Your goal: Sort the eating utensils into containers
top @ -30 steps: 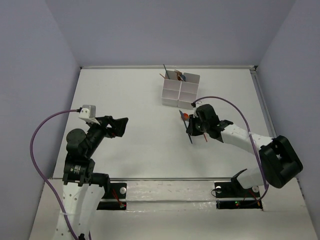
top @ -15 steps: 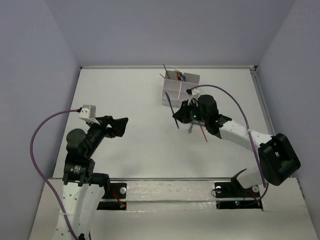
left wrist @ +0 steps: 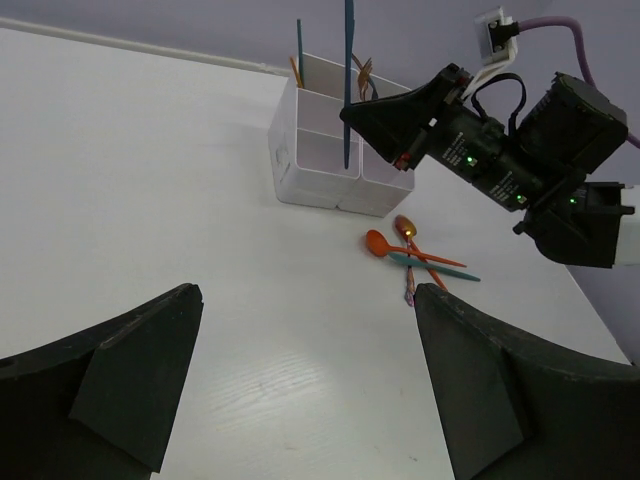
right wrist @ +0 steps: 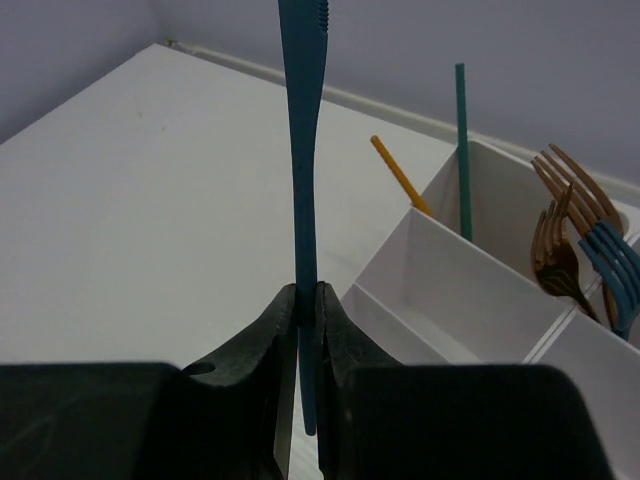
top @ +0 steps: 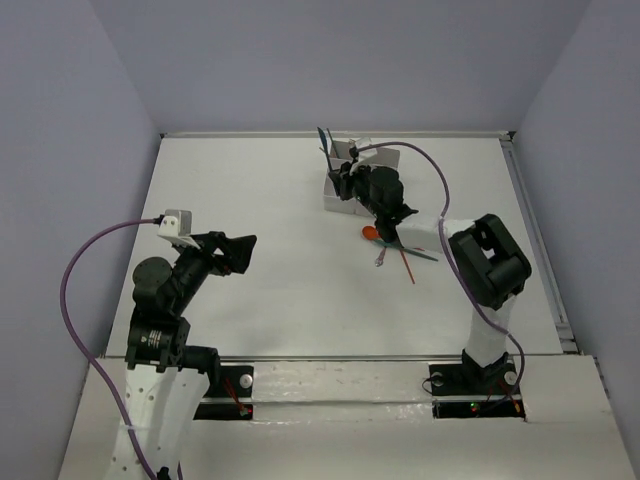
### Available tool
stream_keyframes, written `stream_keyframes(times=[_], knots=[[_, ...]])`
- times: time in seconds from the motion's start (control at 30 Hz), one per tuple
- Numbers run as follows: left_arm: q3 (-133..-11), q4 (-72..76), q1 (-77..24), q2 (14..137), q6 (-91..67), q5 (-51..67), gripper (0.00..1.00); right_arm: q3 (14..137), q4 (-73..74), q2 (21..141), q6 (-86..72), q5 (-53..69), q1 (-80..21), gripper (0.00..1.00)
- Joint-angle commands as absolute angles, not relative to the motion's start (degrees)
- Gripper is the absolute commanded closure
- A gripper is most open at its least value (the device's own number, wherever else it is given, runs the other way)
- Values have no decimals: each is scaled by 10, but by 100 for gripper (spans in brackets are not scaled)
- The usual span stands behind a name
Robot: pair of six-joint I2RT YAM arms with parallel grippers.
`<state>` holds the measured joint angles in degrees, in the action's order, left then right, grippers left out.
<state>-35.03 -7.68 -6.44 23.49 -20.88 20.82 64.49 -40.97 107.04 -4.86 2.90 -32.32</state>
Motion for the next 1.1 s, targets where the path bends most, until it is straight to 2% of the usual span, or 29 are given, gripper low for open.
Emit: stream_keyframes(times=[0.0,0.3,0.9,1.0,1.07], knots=[[-349,-58,-68,240,-208,216,1,706,-541,1120,23,-45,-326,93],[-349,-60,-68,246,-209,214,1,749,-593,1191,59,-89,-326,93],[-349,-58,-68,243,-207,217,1,672,-676,1224,44,-121,-326,93],[-350,-57,-68,243,-207,218,1,657,-690,1218,39,-120,-331,90],[-350,-57,-68,243,-207,218,1,647,-696,1211,39,-117,-331,82]])
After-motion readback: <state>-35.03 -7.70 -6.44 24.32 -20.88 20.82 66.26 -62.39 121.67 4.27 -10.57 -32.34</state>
